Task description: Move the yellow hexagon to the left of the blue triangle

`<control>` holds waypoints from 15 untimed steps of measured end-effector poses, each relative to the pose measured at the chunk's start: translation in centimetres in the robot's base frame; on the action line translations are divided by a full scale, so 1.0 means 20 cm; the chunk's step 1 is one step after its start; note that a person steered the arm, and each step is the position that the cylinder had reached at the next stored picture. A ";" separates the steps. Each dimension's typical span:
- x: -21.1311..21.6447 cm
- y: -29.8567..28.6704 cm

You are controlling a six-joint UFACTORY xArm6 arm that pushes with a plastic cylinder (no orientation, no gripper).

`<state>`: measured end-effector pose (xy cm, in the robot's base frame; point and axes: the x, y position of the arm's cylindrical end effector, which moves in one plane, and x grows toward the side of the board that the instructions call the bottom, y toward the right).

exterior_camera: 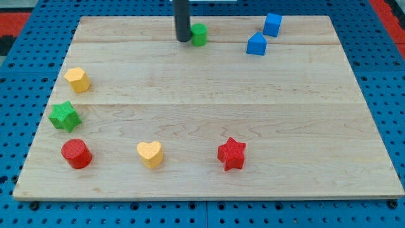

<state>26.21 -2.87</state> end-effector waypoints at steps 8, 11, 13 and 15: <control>0.51 -1.04; 0.30 -0.25; 0.26 0.28; 0.02 0.35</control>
<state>26.67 4.19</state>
